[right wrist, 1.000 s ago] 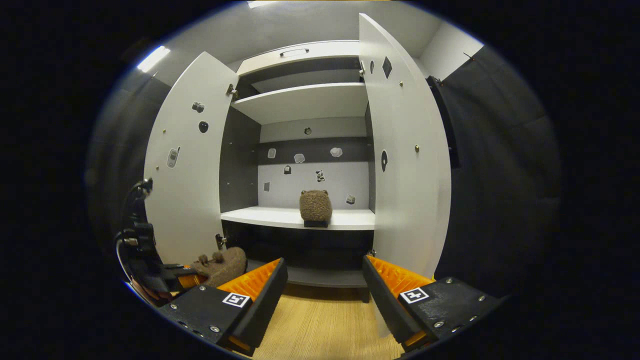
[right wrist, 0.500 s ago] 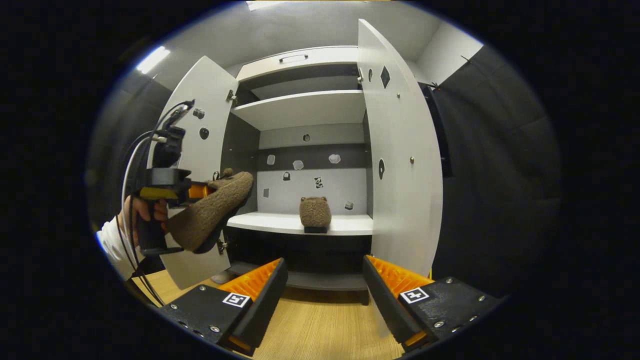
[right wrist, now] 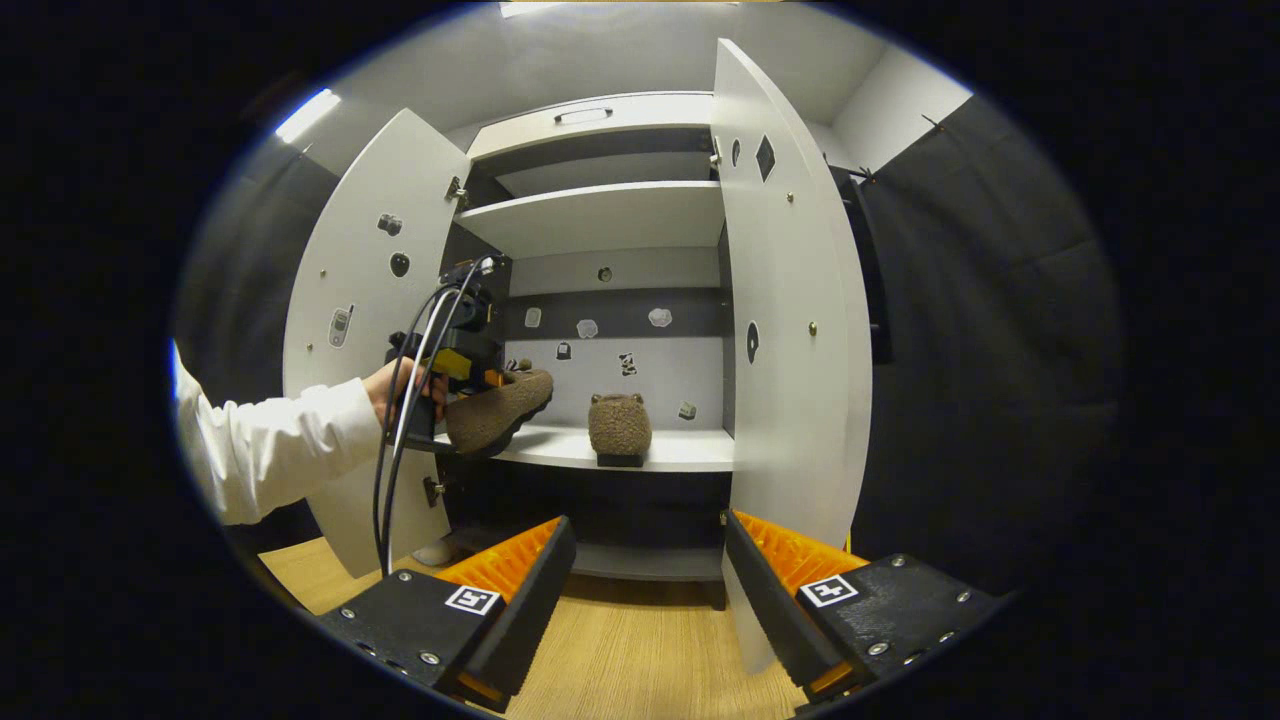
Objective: Grab one shoe with the right hand and put it into the shoe cabinet, grab the other shoe with the left hand and put it into the shoe cabinet; then close the right door with the right hand and the left door with the left hand.
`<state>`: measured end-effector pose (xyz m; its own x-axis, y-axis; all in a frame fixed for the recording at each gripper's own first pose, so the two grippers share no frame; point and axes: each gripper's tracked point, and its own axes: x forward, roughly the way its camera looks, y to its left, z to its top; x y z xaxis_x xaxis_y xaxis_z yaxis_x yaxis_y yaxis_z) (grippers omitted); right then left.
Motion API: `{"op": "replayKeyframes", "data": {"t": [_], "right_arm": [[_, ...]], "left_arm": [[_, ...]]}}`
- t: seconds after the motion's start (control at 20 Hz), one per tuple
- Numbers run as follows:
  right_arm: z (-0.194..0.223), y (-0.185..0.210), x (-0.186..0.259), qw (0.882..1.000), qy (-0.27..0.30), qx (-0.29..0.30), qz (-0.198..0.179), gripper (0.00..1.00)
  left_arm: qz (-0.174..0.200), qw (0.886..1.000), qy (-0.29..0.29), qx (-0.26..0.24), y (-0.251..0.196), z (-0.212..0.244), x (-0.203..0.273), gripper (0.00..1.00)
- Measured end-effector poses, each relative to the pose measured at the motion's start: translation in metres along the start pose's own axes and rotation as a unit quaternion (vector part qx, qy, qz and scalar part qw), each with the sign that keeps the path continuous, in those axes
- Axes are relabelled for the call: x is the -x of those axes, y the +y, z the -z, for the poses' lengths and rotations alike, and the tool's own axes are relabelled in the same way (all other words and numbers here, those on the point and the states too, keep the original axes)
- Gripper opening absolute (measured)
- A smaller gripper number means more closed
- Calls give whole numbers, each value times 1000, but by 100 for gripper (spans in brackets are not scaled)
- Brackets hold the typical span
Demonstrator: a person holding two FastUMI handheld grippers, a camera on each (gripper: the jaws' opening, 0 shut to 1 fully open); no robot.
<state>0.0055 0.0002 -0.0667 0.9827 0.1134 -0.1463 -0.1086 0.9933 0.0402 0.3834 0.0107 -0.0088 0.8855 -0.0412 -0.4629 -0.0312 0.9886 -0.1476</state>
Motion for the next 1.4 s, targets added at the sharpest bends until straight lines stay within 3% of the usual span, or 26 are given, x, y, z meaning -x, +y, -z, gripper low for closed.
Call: {"op": "replayKeyframes", "data": {"t": [0.1, 0.25, 0.45, 0.5, 0.55, 0.65, 0.7, 1.0, 1.15, 1.4], "right_arm": [[2, -3, -3, 1000, 2, 2, 7, 93], [8, -5, -5, 1000, 12, -7, 14, 93], [12, -10, -4, 1000, 13, -11, 22, 93], [13, -11, -5, 1000, 13, -8, 25, 93], [14, -12, -5, 1000, 13, -8, 25, 93], [15, -13, -8, 999, 16, -15, 24, 93], [16, -13, -8, 999, 16, -18, 24, 93], [17, -13, -14, 999, 14, -16, 24, 94], [17, -9, -17, 1000, 14, -19, 20, 94], [15, -3, -19, 1000, 8, -19, 15, 94]], "left_arm": [[-31, 999, 22, -6, 11, 7, -23, 17], [-44, 996, 70, 14, 11, 26, -44, 19], [-47, 997, 66, 1, 9, 24, -51, 36], [-52, 996, 68, -6, 12, 25, -51, 47], [-54, 996, 67, -8, 14, 24, -51, 43], [-53, 996, 67, -7, 15, 24, -52, 52], [-48, 997, 68, -7, 15, 24, -51, 63], [16, 998, 61, 6, 3, 20, -28, 92], [55, 997, 45, 10, -6, 12, -5, 99], [81, 996, -24, -17, -21, -15, 55, 97]]}}
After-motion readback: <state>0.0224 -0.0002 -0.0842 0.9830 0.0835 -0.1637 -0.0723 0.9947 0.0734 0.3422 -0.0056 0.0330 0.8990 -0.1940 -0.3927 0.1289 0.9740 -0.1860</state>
